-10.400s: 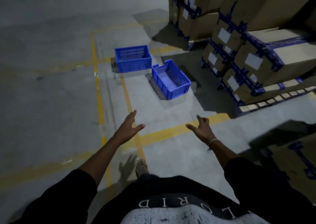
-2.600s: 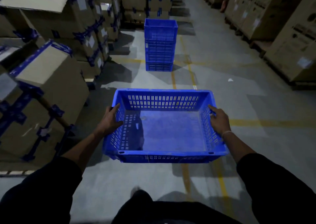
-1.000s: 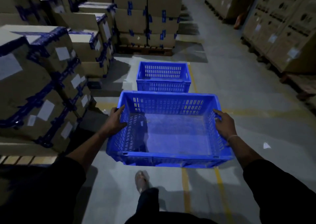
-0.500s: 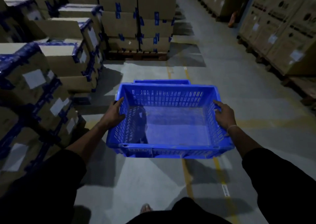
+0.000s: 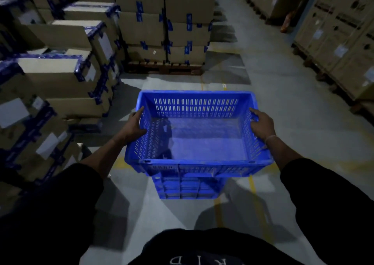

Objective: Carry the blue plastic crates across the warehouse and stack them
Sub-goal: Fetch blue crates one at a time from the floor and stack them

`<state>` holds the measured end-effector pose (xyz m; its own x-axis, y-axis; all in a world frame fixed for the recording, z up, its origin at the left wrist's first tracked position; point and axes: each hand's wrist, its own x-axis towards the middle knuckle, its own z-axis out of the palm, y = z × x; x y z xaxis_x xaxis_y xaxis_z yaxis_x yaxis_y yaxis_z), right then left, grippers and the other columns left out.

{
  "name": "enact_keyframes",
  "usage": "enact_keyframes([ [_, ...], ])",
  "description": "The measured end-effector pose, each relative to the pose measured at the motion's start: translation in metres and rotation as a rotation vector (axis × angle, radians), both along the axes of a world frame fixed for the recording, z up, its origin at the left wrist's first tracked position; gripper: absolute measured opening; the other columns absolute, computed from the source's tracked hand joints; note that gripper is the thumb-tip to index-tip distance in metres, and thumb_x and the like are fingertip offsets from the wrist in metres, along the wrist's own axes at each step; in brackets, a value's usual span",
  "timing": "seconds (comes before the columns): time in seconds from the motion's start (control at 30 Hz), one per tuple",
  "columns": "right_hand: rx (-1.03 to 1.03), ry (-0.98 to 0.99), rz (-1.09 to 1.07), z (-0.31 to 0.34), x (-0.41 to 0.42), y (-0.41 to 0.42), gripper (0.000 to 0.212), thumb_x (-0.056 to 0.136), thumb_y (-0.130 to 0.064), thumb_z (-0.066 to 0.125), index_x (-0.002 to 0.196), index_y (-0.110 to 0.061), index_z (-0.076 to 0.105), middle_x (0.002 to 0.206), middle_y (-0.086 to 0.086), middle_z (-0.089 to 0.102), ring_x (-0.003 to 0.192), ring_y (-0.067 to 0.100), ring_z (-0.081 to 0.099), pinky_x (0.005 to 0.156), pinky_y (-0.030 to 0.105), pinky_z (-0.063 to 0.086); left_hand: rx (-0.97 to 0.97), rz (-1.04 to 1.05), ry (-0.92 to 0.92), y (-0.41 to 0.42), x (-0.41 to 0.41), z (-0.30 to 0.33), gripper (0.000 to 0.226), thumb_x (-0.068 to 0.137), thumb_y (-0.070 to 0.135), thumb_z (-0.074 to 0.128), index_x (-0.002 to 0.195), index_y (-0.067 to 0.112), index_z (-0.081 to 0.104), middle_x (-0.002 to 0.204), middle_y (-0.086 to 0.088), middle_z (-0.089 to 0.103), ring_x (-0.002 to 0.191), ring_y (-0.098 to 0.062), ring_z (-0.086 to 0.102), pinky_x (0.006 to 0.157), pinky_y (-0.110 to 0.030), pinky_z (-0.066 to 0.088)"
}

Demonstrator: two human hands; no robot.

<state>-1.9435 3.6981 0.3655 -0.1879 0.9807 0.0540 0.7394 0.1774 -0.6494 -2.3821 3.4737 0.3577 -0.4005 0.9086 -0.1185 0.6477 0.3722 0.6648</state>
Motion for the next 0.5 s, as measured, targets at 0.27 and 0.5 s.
enact_keyframes([
  [0.27, 0.010, -0.064, 0.043, -0.018, -0.041, 0.098, 0.055, 0.089, -0.003, 0.054, 0.142, -0.020, 0.052, 0.136, 0.023, 0.053, 0.125, 0.039, 0.050, 0.106, 0.036, 0.037, -0.007, 0.034, -0.091, 0.082, -0.034, -0.025, 0.102, 0.086, -0.001, 0.070, 0.161, 0.032, 0.009, 0.156, -0.009, 0.021, 0.119, -0.033, 0.057, 0.087, -0.056, 0.058],
  [0.5, -0.031, -0.095, 0.038, -0.055, -0.065, 0.140, 0.054, 0.090, -0.002, 0.054, 0.142, -0.017, 0.052, 0.133, 0.024, 0.055, 0.122, 0.040, 0.052, 0.106, 0.038, 0.037, -0.072, -0.017, -0.065, 0.135, -0.070, -0.053, 0.102, 0.086, 0.004, 0.072, 0.161, 0.034, 0.009, 0.158, -0.008, 0.020, 0.116, -0.034, 0.060, 0.083, -0.051, 0.061],
])
